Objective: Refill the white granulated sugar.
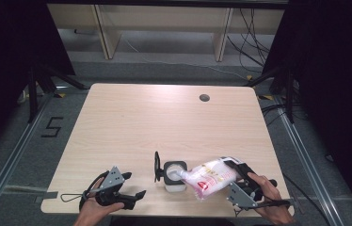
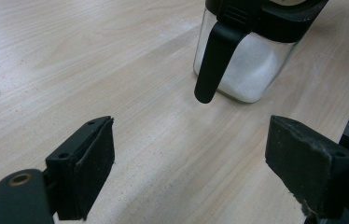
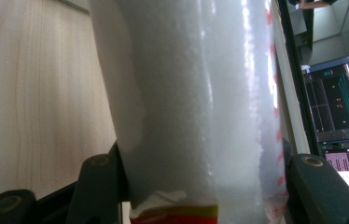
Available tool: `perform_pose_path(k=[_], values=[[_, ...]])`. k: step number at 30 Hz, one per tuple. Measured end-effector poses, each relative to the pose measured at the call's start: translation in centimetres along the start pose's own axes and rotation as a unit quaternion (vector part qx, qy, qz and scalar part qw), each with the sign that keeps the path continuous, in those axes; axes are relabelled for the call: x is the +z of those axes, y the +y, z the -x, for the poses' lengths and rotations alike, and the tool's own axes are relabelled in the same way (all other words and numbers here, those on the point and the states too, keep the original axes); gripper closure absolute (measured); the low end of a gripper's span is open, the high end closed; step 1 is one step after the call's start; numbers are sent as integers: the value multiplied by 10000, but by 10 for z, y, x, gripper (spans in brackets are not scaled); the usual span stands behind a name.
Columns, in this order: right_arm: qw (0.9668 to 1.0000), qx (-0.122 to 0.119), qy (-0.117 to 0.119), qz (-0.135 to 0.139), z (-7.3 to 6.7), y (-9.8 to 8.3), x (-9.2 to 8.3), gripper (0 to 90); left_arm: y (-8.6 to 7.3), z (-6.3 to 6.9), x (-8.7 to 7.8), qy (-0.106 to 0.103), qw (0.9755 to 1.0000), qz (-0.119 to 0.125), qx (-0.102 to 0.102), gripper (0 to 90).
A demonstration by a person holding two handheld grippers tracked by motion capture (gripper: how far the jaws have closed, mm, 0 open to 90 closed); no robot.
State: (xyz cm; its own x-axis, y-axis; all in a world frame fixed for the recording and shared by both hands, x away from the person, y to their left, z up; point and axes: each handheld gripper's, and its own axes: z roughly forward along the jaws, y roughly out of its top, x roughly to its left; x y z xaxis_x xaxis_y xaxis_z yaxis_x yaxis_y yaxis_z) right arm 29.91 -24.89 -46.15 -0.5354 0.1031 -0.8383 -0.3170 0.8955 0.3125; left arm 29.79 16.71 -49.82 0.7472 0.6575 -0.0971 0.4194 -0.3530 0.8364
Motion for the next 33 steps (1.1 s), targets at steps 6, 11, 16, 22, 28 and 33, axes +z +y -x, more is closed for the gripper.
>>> perform_pose_path(k=[6,11,16,22,28,33], values=[[9955,873,237,278,-1,-6,4,493,0,0,0,-13,10000,17,12,152],[9878,1396,309,617,6,-12,9,495,-1,1,1,0,9999,42,-141,152],[9756,1962,433,885,8,-18,14,496,0,-1,0,6,10000,-5,-9,152],[9477,2874,638,1236,11,-33,31,502,0,0,0,34,10000,5,-77,152],[9259,3454,765,1328,11,-50,50,513,0,1,1,1,9998,53,-196,152],[9178,3655,754,1357,11,-58,54,518,0,-1,-1,9,9999,15,-115,152]])
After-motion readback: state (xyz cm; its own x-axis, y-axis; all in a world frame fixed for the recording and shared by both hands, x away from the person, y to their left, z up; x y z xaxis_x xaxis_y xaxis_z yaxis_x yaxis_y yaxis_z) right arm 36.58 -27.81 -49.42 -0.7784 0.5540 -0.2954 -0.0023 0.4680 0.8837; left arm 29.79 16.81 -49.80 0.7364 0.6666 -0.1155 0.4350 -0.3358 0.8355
